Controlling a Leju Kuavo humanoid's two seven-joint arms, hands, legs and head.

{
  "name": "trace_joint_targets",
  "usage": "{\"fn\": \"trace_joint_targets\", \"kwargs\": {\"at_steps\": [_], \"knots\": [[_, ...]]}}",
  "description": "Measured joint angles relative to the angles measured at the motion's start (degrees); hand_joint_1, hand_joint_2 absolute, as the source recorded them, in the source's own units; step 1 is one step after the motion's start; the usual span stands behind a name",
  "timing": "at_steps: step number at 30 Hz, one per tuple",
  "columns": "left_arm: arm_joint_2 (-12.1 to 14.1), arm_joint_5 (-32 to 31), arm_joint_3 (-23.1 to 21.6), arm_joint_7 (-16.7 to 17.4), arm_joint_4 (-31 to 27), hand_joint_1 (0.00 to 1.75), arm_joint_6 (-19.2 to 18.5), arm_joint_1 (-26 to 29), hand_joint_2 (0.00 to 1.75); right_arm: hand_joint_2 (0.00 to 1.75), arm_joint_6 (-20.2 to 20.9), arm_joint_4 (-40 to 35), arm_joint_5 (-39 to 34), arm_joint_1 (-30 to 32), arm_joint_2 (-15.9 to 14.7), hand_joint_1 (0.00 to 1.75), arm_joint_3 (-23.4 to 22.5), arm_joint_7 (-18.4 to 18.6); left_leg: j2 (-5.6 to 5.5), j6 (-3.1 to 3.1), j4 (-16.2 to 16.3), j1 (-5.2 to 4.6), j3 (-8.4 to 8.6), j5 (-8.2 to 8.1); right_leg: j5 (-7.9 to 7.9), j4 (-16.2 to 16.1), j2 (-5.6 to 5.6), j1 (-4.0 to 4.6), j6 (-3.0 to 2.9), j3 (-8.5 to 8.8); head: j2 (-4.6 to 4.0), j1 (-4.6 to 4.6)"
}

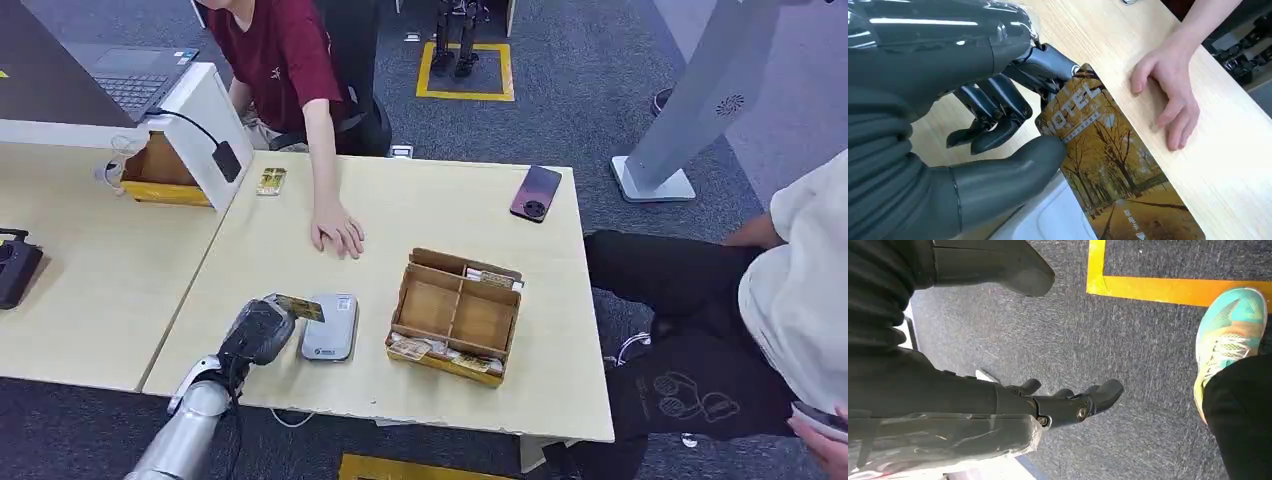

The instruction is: Pass the card to the sensor for recognition and then transmit it.

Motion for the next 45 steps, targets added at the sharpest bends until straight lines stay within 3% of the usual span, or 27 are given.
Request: {"fn": "trace_joint_targets", "kwargs": {"at_steps": [8, 20, 45], "knots": [[1.84, -3.13, -1.75, -0.22, 0.0, 1.75, 0.94, 0.05, 1.75, 1.75, 0.33, 0.0, 0.55, -0.05, 0.0, 0.0, -0.02, 0.0, 0.0, 0.0, 0.0, 0.0, -0.01, 0.0, 0.0, 0.0, 0.0, 0.0, 0.0, -0.01, 0.0, 0.0], [2.21, -11.89, -4.61, 2.32, 0.39, 1.75, 10.29, -0.11, 1.75, 1.75, 0.22, 0.0, 0.94, -0.18, 0.0, 0.0, -0.07, 0.2, 0.0, 0.0, 0.0, -0.01, -0.02, 0.0, 0.0, 0.0, 0.0, -0.01, 0.0, -0.03, 0.0, 0.0], [2.23, -16.35, -6.84, 2.14, 0.68, 1.75, 11.26, -0.04, 1.75, 1.75, 0.07, 0.0, 1.01, -0.22, 0.0, 0.0, -0.55, 0.15, -0.01, 0.0, 0.0, -0.01, -0.03, 0.0, 0.0, 0.0, 0.0, -0.01, 0.0, -0.02, 0.0, 0.0]]}}
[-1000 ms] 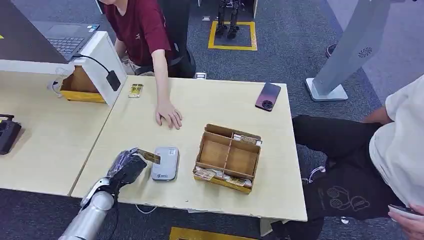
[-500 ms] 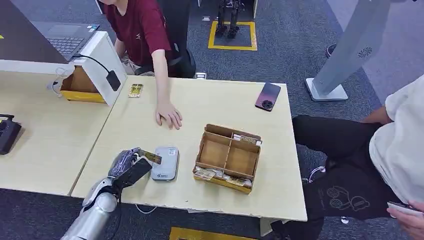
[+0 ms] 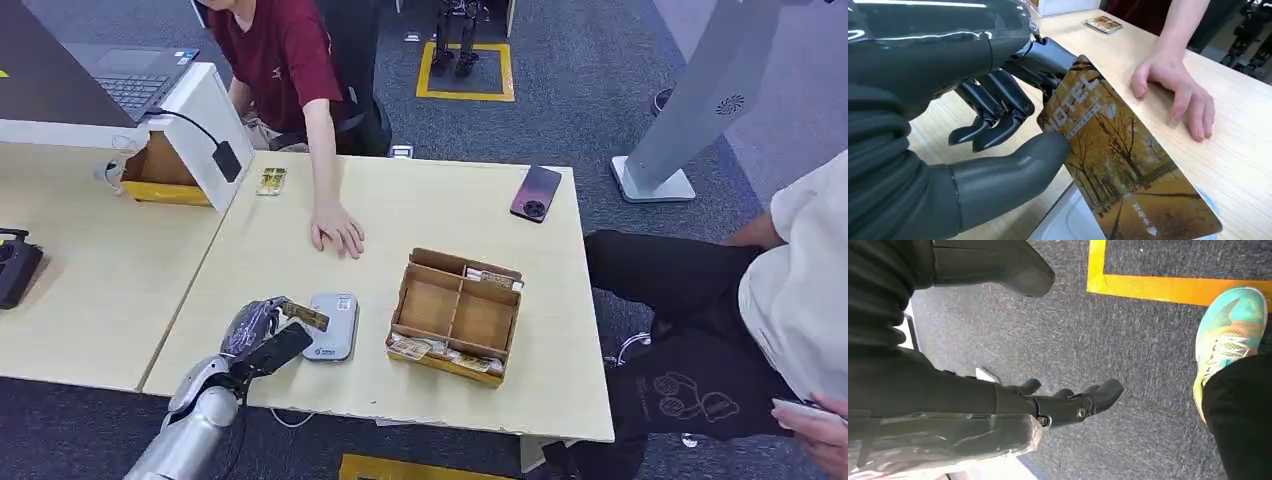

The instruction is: Pass the card to the sensor for recognition and then transmit it.

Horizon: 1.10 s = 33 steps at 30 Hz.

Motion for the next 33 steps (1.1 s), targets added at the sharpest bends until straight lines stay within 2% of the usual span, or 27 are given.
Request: {"fn": "trace_joint_targets", "kwargs": {"at_steps": [5, 10, 15, 33], "knots": [[0.04, -1.09, -0.85, -0.07, 0.0, 1.75, 0.15, 0.43, 1.75, 1.75, -0.02, 0.0, 0.04, 0.01, 0.0, 0.0, -0.18, -0.13, 0.0, 0.0, 0.0, 0.0, 0.0, 0.0, 0.0, 0.0, 0.0, 0.0, 0.0, 0.0, 0.0, 0.0], [0.04, -6.91, -1.9, 2.06, 0.0, 1.75, 6.21, 1.37, 1.75, 1.75, -0.28, 0.0, 0.22, 0.01, 0.0, 0.0, -0.55, -0.15, 0.0, 0.0, 0.0, 0.0, 0.0, 0.0, 0.0, 0.0, 0.0, 0.0, 0.0, 0.0, 0.0, 0.0], [0.02, -10.84, -3.27, 4.28, 0.0, 1.75, 8.26, 1.94, 1.75, 1.75, -0.35, 0.02, 0.68, 0.02, 0.0, 0.0, -0.87, -0.15, 0.0, 0.0, 0.0, 0.0, 0.0, 0.0, 0.0, 0.0, 0.0, 0.0, 0.0, 0.0, 0.0, 0.0], [0.04, -11.52, -4.13, 4.7, 0.02, 1.75, 8.57, 1.92, 1.75, 1.75, -0.35, 0.02, 0.79, 0.02, 0.0, 0.0, -0.98, -0.15, 0.0, 0.0, 0.0, 0.0, 0.0, 0.0, 0.0, 0.0, 0.0, 0.0, 0.0, 0.0, 0.0, 0.0]]}}
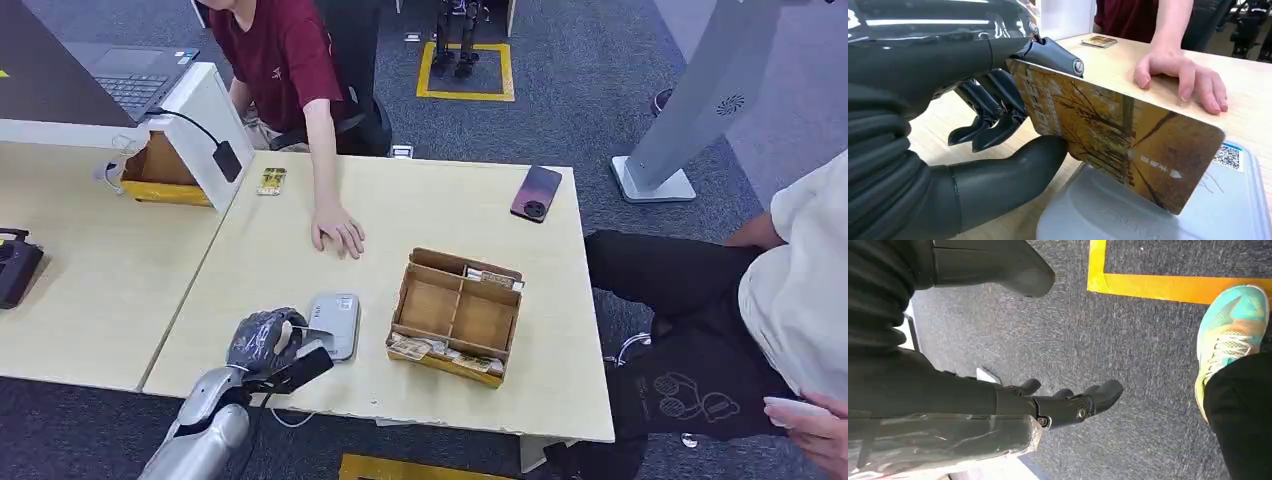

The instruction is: Pass the card to the sensor for recognition and then transmit it.

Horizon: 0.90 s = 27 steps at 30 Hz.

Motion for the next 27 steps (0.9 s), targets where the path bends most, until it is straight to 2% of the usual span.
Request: {"fn": "trace_joint_targets", "kwargs": {"at_steps": [6, 9, 21, 27], "knots": [[-0.02, 0.57, -0.33, -0.61, 0.26, 1.75, -0.52, -0.13, 1.75, 1.75, 0.17, 0.0, 0.07, 0.0, -0.09, 0.0, -0.15, 0.13, 0.0, 0.0, 0.0, -0.01, 0.0, 0.0, 0.0, 0.0, 0.0, 0.0, 0.0, 0.0, 0.0, 0.0], [-0.09, 3.65, -0.39, -2.27, 0.5, 1.75, -0.9, -0.22, 1.75, 1.75, 0.15, 0.0, 0.09, 0.0, -0.37, 0.0, -0.44, 0.02, 0.0, 0.0, 0.0, 0.0, 0.0, 0.0, 0.0, 0.0, 0.0, 0.0, 0.0, -0.01, 0.0, 0.0], [-0.35, 7.15, -0.39, -3.78, 0.52, 1.75, -3.13, -0.27, 1.75, 1.75, 0.0, 0.02, 0.13, 0.09, -0.66, 0.0, -1.38, -0.44, 0.01, 0.0, 0.0, 0.0, 0.0, 0.0, 0.0, -0.01, 0.01, 0.0, 0.0, -0.02, 0.0, 0.0], [-1.24, 17.08, 0.0, -6.23, 0.35, 1.75, -9.53, -0.44, 1.75, 1.75, -0.02, 0.02, 0.2, 0.36, -0.94, 0.0, -1.81, -0.68, 0.01, 0.0, 0.01, 0.0, -0.01, 0.0, 0.0, -0.01, 0.01, 0.0, 0.0, -0.03, 0.0, 0.0]]}}
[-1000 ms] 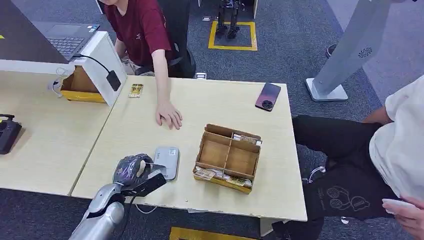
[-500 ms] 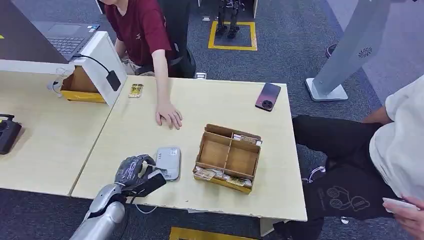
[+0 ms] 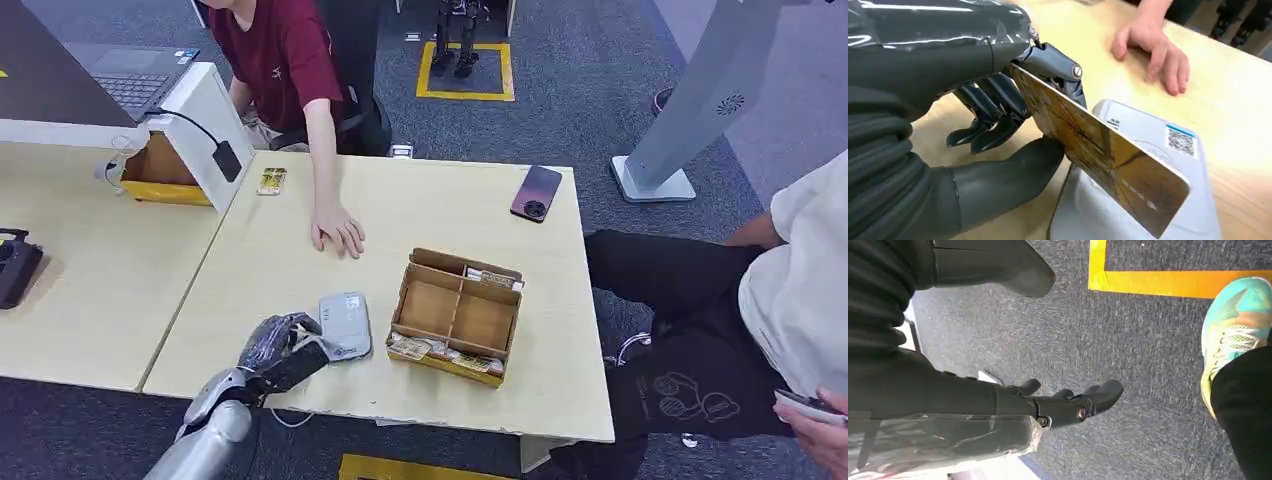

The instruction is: Pass the card to the sensor for recognition and then transmit it.

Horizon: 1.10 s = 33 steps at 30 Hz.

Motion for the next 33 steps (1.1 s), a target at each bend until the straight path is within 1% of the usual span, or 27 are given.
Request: {"fn": "trace_joint_targets", "kwargs": {"at_steps": [3, 10, 13, 16, 18, 22, 26, 31, 33], "knots": [[-0.46, 1.82, 0.22, -0.2, -0.33, 1.75, -1.64, -0.45, 1.75, 1.75, -0.07, 0.0, 0.07, 0.04, -0.07, 0.0, -0.07, -0.13, 0.01, 0.0, 0.0, 0.0, 0.0, 0.0, 0.0, 0.0, 0.0, 0.0, 0.0, 0.0, 0.0, 0.0], [-0.96, 1.97, 0.39, 0.02, -0.5, 1.75, -1.93, -0.88, 1.75, 1.75, -0.26, 0.02, 0.15, 0.06, -0.09, 0.0, -0.61, -0.13, 0.02, 0.0, 0.0, 0.0, 0.0, 0.0, 0.0, 0.0, 0.02, 0.0, 0.0, -0.02, 0.0, 0.0], [-1.25, 2.89, 0.39, -0.13, -0.5, 1.75, -2.67, -1.0, 1.75, 1.75, -0.33, 0.07, 0.28, 0.09, -0.09, 0.0, -0.87, -0.13, 0.02, 0.0, 0.0, 0.0, 0.0, 0.0, 0.0, 0.0, 0.02, 0.0, 0.0, -0.02, 0.0, 0.0], [-1.27, 2.65, 0.39, -0.13, -0.5, 1.75, -1.97, -1.01, 1.75, 1.75, -0.33, 0.09, 0.33, 0.15, -0.13, 0.0, -0.96, -0.15, 0.02, 0.0, 0.0, 0.0, 0.0, 0.0, 0.0, 0.0, 0.02, 0.0, 0.0, -0.02, 0.0, 0.0], [-1.33, 2.41, 0.39, 0.59, -0.5, 1.75, -1.07, -1.17, 1.75, 1.75, -0.42, 0.09, 0.5, 0.21, -0.15, 0.0, -1.09, -0.13, 0.02, 0.0, 0.0, 0.0, -0.01, 0.0, 0.0, 0.0, 0.02, 0.0, 0.0, -0.02, 0.0, 0.0], [-1.33, 3.55, 0.66, 0.92, -0.5, 1.75, -1.27, -1.84, 1.75, 1.75, -0.44, 0.13, 0.9, 0.27, -0.15, 0.0, -1.2, -0.15, 0.02, 0.0, 0.0, 0.0, -0.01, 0.0, 0.0, 0.0, 0.02, 0.0, 0.0, -0.02, 0.0, 0.0], [-1.4, 5.64, 1.29, 0.59, -0.48, 1.75, -2.69, -2.05, 1.75, 1.75, -0.5, 0.26, 0.94, 0.29, -0.15, 0.0, -1.36, -0.15, 0.02, 0.0, 0.0, 0.0, -0.01, 0.0, 0.0, 0.0, 0.03, 0.0, 0.0, -0.03, 0.0, 0.0], [-2.07, 9.58, 2.27, 0.46, -0.28, 1.75, -5.71, -2.99, 1.75, 1.75, -0.74, 0.31, 1.11, 0.28, -0.17, 0.0, -1.42, -0.13, 0.02, 0.0, 0.0, 0.0, -0.03, 0.0, 0.0, 0.0, 0.02, 0.0, 0.0, -0.05, 0.0, 0.0], [-2.67, 10.65, 2.97, 1.25, 0.04, 1.75, -5.42, -4.01, 1.75, 1.75, -0.74, 0.33, 1.44, 0.27, -0.2, 0.0, -1.44, -0.11, 0.02, 0.0, 0.0, 0.0, -0.04, 0.0, 0.0, 0.0, 0.02, 0.0, 0.0, -0.05, 0.0, 0.0]]}}
